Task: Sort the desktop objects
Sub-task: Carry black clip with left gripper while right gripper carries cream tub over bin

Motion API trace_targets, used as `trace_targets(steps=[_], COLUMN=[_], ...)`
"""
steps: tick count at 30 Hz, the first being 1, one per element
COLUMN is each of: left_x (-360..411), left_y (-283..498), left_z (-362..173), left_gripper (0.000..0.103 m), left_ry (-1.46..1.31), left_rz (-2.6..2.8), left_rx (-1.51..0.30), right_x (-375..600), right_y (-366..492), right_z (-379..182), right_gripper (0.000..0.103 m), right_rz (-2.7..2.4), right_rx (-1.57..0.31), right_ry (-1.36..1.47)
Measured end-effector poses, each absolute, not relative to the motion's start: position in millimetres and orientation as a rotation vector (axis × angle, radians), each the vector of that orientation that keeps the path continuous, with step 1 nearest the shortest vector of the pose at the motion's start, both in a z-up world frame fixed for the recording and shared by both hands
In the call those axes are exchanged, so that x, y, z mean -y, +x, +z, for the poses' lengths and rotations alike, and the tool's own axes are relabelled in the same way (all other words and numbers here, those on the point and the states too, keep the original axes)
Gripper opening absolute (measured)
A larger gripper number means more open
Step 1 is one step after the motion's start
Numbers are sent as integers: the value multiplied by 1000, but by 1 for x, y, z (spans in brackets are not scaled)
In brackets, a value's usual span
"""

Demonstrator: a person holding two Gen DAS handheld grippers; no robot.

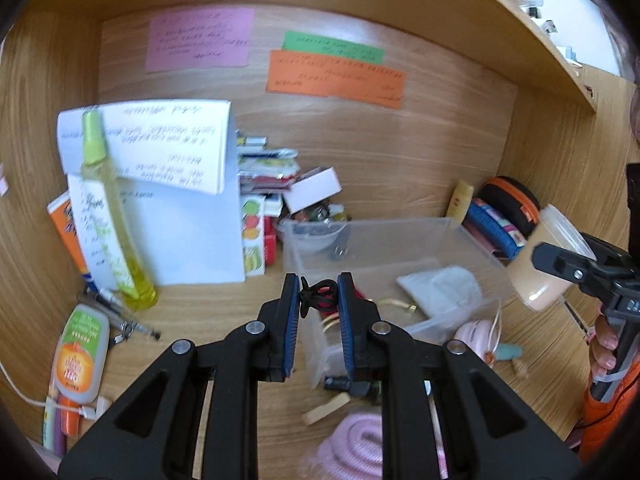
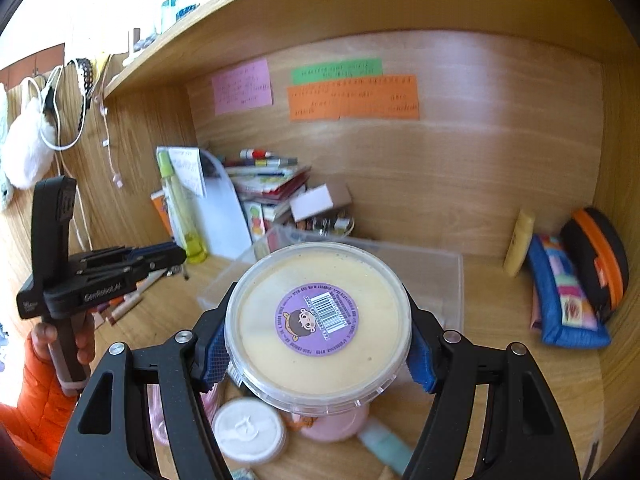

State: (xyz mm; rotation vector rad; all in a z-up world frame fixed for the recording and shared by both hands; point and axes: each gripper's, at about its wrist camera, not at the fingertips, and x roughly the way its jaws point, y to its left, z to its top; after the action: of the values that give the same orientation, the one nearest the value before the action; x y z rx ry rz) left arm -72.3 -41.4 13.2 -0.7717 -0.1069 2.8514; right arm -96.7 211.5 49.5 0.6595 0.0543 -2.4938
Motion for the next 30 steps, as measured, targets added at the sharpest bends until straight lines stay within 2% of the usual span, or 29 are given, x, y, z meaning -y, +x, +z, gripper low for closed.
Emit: trace_targets(steps=[16, 20, 30], left_x=[2, -6, -10], left_y=[-113, -131, -161], left_z=[46, 34, -13], left_gripper=[18, 18, 18], left_ry=[-674, -717, -920], left_rz=[2801, 2776, 2725], left_rx=[71, 92, 93], right_x=[-202, -205, -195], right_y=[-166, -182, -199], right_z=[69, 50, 14], right_gripper=[67, 67, 67], right_rz=[-2549, -2527, -2481], right_rx=[-62, -5, -19], right_ry=[702, 781, 932])
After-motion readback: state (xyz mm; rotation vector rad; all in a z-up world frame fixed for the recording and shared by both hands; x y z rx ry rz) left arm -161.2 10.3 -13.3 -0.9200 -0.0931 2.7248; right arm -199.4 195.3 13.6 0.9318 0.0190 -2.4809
